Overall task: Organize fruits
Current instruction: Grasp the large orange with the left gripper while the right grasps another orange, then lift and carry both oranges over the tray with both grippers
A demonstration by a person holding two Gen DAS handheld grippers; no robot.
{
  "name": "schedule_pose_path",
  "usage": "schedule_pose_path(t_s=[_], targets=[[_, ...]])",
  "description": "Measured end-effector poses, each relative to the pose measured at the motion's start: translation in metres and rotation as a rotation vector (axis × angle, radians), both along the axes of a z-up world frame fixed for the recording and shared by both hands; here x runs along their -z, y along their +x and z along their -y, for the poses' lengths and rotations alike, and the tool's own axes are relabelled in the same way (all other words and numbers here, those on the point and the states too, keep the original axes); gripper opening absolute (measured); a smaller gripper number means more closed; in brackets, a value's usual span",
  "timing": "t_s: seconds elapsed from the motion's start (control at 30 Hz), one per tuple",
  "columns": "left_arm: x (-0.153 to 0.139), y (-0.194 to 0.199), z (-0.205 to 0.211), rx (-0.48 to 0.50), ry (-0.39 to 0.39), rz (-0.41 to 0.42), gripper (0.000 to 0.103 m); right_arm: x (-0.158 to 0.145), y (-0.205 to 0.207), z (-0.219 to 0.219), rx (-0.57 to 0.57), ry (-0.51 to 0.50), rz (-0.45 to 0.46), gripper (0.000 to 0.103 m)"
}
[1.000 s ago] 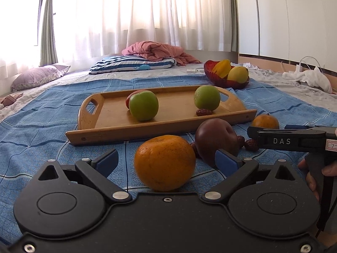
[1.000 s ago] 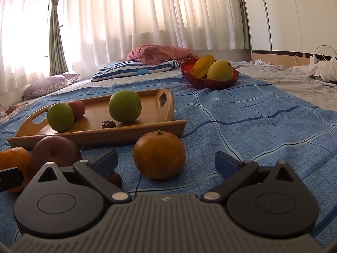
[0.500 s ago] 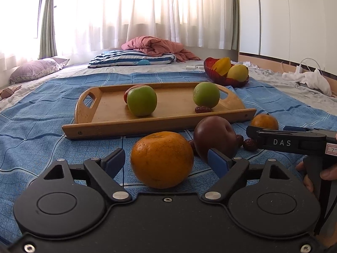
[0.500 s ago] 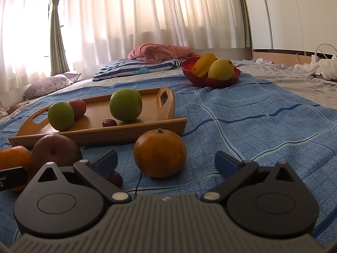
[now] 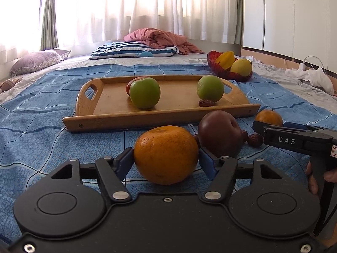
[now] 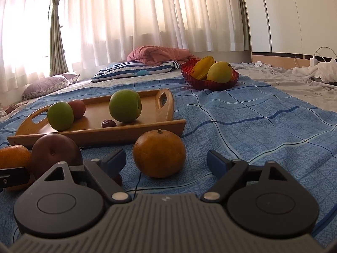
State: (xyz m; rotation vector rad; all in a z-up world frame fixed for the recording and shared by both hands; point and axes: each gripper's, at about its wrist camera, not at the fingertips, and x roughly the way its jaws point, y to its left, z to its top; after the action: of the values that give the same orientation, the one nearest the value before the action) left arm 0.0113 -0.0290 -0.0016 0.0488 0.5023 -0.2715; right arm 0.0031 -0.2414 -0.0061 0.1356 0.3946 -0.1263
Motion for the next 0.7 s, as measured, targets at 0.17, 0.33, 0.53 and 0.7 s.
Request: schedule_pose_path(t_s=[0.17,0.33,0.53,0.7], targets=[[-0.0012,0.0033,-0.0030,-0.002,-0.016,-0.019,0.064,-0.0029,-0.0067,-0.0009,-0.009,-0.004,0.037,0.087],[-0.0017,0.0038,-0.0031,-0.004,-0.015,-0.022,0.064,-0.0045,-0.0068,-0.0037,-0.011,-0.018,0.034,0.074],[-0.0014,0.0050,-0.0036,-0.008,-0.021,-0.025,0.064,-0.0059,-0.0055,-0.0051,-0.014,-0.022,0.021,0.064],[-0.0013,0.0050,-0.0048,-0.009,-0.029,-0.026,0.064,-0.0064,-0.0030,-0.0065,-0.013,-0.016,0.009,0.059]])
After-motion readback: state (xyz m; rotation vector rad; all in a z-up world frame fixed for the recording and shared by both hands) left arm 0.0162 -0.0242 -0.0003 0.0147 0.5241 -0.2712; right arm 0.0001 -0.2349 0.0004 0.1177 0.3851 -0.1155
